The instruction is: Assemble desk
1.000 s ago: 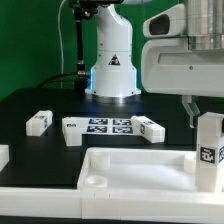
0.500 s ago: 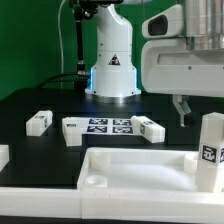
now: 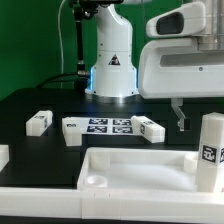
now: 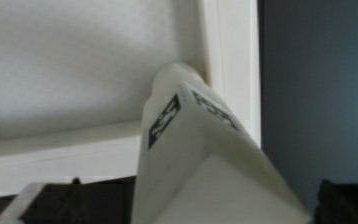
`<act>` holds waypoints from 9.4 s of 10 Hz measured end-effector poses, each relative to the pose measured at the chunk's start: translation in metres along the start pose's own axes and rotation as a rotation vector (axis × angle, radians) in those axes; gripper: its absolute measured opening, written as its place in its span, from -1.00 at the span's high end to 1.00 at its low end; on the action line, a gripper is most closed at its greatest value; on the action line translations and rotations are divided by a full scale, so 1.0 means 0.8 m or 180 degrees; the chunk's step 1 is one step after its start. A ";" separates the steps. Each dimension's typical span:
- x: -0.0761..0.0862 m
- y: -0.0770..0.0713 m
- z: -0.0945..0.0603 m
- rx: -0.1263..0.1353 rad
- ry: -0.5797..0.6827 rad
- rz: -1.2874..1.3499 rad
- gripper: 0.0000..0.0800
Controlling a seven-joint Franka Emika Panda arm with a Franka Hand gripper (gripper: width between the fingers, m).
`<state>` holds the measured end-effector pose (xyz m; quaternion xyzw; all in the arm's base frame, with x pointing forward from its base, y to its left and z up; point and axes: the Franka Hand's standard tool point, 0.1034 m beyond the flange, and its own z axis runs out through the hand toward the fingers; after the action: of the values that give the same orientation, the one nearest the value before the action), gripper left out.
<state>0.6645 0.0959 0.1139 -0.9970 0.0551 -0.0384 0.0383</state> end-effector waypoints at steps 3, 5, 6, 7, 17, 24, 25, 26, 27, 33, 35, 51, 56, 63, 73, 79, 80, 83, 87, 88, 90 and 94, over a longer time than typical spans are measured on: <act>0.000 0.001 0.000 -0.0026 0.0001 -0.0737 -0.62; 0.000 0.002 0.001 -0.0040 -0.0001 -0.1204 -0.62; -0.001 0.001 0.003 -0.0077 -0.0009 -0.1438 -0.62; -0.001 0.002 0.004 -0.0116 -0.0017 -0.1768 -0.62; -0.001 0.003 0.004 -0.0136 -0.0026 -0.1886 0.28; -0.001 0.002 0.005 -0.0046 0.0030 -0.0044 0.27; -0.001 0.002 0.005 -0.0033 0.0036 0.0270 0.27; -0.001 0.002 0.005 -0.0031 0.0043 0.0500 0.27; -0.001 0.002 0.005 -0.0032 0.0046 0.0857 0.27; -0.004 0.001 0.006 -0.0027 0.0028 0.2945 0.27; -0.006 -0.001 0.006 0.0000 -0.0025 0.3323 0.27; -0.005 -0.009 0.003 -0.0064 -0.0091 -0.0794 -0.62; -0.004 -0.005 0.003 -0.0059 -0.0096 -0.1299 0.03; -0.003 -0.002 0.003 -0.0047 -0.0078 -0.0213 0.27; -0.001 0.036 -0.001 -0.0260 0.0002 0.1721 0.25; -0.012 0.020 -0.011 -0.0245 -0.0042 0.1488 -0.61; -0.021 0.019 -0.023 -0.0213 -0.0059 0.1251 -0.62; -0.053 0.019 -0.033 -0.0201 -0.0092 0.0770 -0.62; -0.052 0.019 -0.031 -0.0202 -0.0097 0.0771 -0.62; -0.052 0.019 -0.031 -0.0202 -0.0097 0.0771 -0.62; -0.066 0.018 -0.031 -0.0222 -0.0142 0.0398 -0.62; -0.102 0.027 -0.019 -0.0156 -0.0241 -0.0197 -0.62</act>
Offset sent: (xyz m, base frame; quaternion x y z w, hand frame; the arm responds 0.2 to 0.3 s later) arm 0.0000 0.0000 0.0000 0.0000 0.0000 -0.1938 0.9810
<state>0.5805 0.0824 0.1213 -0.9996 0.0237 -0.0004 0.0148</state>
